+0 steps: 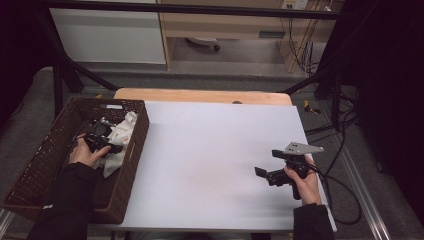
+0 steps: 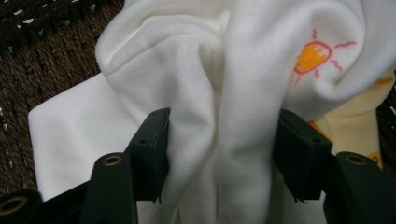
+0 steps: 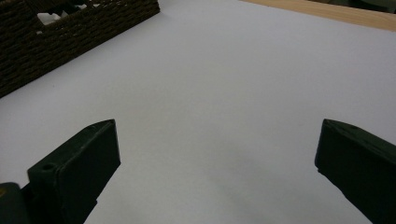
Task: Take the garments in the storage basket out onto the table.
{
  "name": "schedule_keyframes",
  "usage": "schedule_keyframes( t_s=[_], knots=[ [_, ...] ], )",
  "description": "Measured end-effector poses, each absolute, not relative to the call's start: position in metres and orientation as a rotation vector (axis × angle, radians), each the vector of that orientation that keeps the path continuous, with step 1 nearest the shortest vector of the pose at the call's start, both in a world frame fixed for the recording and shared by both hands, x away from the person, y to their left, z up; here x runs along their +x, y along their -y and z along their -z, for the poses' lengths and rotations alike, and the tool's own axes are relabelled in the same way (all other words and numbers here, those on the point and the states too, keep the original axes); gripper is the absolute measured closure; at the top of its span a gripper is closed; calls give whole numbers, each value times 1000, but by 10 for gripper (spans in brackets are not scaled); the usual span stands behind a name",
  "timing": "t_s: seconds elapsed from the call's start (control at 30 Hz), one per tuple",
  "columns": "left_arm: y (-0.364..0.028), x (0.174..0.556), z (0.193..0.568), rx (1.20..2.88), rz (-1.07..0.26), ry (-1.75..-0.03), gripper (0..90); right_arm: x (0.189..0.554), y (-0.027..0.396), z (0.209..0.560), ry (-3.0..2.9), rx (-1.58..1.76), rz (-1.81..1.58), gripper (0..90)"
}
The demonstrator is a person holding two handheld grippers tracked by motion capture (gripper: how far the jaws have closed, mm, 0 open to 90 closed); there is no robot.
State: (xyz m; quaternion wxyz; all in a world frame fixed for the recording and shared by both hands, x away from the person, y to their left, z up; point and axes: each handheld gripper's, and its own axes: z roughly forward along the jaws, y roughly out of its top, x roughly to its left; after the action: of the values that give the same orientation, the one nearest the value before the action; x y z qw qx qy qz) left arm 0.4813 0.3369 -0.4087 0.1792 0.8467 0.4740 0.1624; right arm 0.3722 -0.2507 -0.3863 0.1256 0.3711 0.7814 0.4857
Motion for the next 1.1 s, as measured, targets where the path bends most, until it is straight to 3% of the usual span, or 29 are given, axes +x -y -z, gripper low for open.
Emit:
schedule_keyframes(
  t_s=[0.57,1.1],
  knots=[
    [-333,479,405,2458,-477,-1319,667,372,251,386,-2276,1081,-1413,7],
    [-338,477,390,2363,-427,-1351,697,372,251,386,-2275,1078,-1414,6]
  ],
)
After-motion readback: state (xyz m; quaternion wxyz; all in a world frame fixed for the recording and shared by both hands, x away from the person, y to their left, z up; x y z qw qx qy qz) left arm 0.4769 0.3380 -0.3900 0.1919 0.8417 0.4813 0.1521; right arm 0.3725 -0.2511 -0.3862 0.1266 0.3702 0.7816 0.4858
